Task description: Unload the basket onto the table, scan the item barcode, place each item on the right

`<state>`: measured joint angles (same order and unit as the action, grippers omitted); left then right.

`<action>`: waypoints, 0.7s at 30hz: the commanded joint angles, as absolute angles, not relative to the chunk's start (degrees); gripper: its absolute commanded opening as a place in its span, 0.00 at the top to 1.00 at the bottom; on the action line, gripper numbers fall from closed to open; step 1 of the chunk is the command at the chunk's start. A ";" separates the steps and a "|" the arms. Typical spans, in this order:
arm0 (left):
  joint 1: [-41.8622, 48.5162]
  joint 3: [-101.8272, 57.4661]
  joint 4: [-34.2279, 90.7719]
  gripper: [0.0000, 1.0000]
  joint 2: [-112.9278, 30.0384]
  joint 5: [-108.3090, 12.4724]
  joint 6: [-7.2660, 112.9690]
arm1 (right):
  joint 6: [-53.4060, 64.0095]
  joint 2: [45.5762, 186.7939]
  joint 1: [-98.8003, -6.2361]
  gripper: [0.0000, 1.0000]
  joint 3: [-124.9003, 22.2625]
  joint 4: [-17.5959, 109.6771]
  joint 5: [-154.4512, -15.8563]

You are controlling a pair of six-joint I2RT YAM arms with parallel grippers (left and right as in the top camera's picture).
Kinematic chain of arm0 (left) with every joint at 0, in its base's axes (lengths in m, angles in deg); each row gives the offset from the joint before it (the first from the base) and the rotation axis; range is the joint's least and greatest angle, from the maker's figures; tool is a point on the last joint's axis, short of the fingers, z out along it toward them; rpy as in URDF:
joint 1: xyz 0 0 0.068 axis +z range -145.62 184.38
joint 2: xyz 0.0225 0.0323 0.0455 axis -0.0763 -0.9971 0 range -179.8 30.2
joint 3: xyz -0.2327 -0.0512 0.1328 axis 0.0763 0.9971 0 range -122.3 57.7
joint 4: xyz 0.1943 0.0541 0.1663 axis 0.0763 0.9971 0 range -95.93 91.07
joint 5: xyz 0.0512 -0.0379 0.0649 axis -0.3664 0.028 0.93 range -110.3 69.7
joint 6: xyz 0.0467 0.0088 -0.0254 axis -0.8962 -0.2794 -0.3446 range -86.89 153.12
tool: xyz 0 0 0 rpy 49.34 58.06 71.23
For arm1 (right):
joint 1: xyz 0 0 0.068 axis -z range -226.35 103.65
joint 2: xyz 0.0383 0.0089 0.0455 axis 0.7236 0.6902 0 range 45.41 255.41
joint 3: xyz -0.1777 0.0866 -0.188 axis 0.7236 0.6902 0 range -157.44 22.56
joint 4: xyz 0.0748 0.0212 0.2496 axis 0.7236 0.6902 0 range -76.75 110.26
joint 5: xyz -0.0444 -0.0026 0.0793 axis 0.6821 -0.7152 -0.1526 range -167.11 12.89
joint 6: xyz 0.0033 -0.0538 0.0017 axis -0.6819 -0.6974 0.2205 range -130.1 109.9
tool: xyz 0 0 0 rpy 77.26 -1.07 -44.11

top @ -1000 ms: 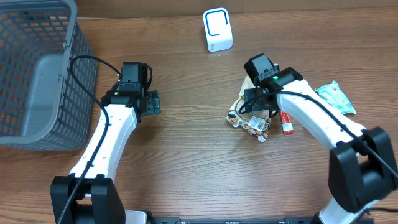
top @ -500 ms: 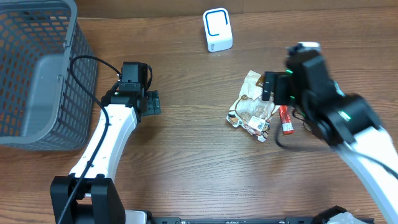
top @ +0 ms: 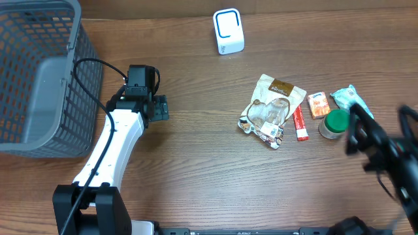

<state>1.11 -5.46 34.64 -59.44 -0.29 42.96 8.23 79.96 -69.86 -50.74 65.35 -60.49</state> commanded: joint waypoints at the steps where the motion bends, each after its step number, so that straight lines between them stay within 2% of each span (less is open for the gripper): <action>1: 1.26 -6.05 34.53 0.00 -58.81 0.67 41.89 | 7.40 73.84 -67.74 0.00 -43.92 64.43 -60.01; 6: 1.26 -6.05 34.53 0.00 -58.81 0.67 41.89 | 7.40 63.32 -65.34 0.00 -32.55 59.17 -60.27; 11: 1.26 -6.05 34.53 0.00 -58.81 0.67 41.89 | 7.40 54.76 -63.52 0.00 -19.44 46.99 -62.98; 21: 1.26 -6.05 34.51 0.00 -58.81 0.67 41.89 | 7.42 45.60 -62.34 0.00 8.75 2.77 -69.36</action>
<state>1.11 -5.46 34.67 -59.44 -0.29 42.96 7.84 46.89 -62.56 4.23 7.47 -67.00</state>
